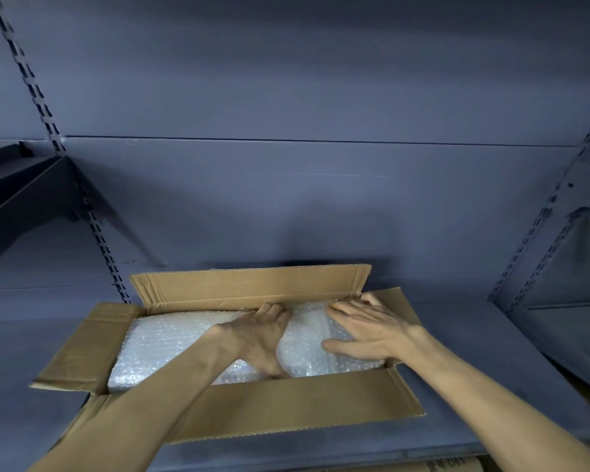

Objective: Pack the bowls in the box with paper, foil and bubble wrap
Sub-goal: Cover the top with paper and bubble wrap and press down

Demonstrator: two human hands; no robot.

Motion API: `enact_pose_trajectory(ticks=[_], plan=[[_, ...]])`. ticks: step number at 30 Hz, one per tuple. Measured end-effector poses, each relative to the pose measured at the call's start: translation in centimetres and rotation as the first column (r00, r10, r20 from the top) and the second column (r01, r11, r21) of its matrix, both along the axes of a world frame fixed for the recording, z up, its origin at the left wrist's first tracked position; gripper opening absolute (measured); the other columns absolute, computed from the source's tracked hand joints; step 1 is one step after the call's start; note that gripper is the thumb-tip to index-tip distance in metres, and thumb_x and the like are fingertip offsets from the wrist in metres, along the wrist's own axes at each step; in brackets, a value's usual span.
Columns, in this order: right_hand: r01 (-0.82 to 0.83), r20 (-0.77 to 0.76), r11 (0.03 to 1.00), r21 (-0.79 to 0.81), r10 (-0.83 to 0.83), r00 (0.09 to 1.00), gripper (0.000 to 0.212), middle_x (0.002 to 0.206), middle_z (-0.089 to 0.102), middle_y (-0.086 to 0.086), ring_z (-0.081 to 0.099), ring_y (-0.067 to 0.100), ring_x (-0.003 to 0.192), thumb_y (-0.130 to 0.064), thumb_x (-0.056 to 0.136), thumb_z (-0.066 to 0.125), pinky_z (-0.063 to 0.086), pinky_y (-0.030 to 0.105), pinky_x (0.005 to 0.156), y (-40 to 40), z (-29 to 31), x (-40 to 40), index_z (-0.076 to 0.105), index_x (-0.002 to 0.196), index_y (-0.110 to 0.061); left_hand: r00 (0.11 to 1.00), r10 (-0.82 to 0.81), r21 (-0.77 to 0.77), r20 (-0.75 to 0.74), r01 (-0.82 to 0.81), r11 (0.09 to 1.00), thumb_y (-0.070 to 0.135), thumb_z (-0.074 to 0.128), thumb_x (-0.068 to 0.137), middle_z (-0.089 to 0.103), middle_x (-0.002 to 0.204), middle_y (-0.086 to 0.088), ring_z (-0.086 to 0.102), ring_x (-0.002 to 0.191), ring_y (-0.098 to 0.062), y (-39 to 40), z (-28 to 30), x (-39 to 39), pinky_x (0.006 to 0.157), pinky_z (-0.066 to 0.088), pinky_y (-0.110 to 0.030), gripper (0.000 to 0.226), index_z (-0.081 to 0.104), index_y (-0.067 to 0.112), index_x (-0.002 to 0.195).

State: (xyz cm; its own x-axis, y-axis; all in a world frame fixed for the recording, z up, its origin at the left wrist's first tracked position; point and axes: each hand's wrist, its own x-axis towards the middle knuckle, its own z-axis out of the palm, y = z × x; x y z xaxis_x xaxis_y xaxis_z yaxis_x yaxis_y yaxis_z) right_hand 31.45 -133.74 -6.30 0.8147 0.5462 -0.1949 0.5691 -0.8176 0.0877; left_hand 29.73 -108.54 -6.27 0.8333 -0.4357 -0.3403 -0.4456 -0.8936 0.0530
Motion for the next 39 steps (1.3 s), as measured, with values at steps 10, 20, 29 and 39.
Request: enact_pose_trajectory(ticks=[10,20,29,39], plan=[[0.271,0.128,0.960,0.070,-0.278,0.952,0.081,0.137,0.056,0.013,0.043,0.031,0.131,-0.071,0.098,0.011,0.019,0.051,0.116,3.4,-2.1,-0.3,0.061,0.128,-0.014,0.998,0.006,0.119,-0.055,0.001,0.993,0.075,0.072,0.054,0.030,0.141,0.001,0.026,0.137,-0.022,-1.0,0.8,1.0,0.118,0.025,-0.042,0.125,0.021,0.019,0.153],[0.262,0.065,0.963,0.061,-0.266,0.962,0.071,0.135,0.061,0.012,0.041,0.031,0.137,-0.065,0.101,0.012,0.015,0.049,0.119,3.1,-1.6,-0.1,0.057,0.128,-0.018,0.999,0.009,0.025,-0.043,-0.008,1.000,0.066,0.073,0.056,0.034,0.140,0.007,0.028,0.132,-0.019,-0.3,0.6,0.5,0.116,0.023,-0.042,0.113,0.027,0.025,0.150],[0.131,-0.353,0.988,0.082,-0.094,0.931,0.104,0.159,0.026,-0.014,0.026,0.016,0.146,-0.065,0.069,0.079,0.032,0.041,0.115,-0.8,4.2,-0.7,0.026,0.157,-0.043,0.990,0.055,0.049,-0.131,-0.049,0.998,0.076,0.068,0.049,0.038,0.136,0.009,0.032,0.131,-0.017,-0.3,1.1,0.9,0.112,0.028,-0.045,0.115,0.021,0.037,0.146],[0.018,-0.248,0.997,-0.080,-0.038,0.968,0.112,0.156,0.031,-0.008,0.029,0.021,0.143,-0.054,0.074,0.082,0.028,0.040,0.118,0.8,4.2,-1.4,0.014,0.160,-0.040,0.999,-0.046,-0.095,0.024,0.048,0.994,0.082,0.059,0.066,0.019,0.154,0.008,0.016,0.144,-0.017,0.4,-0.2,-1.3,0.123,0.017,-0.048,0.116,0.002,0.038,0.156]])
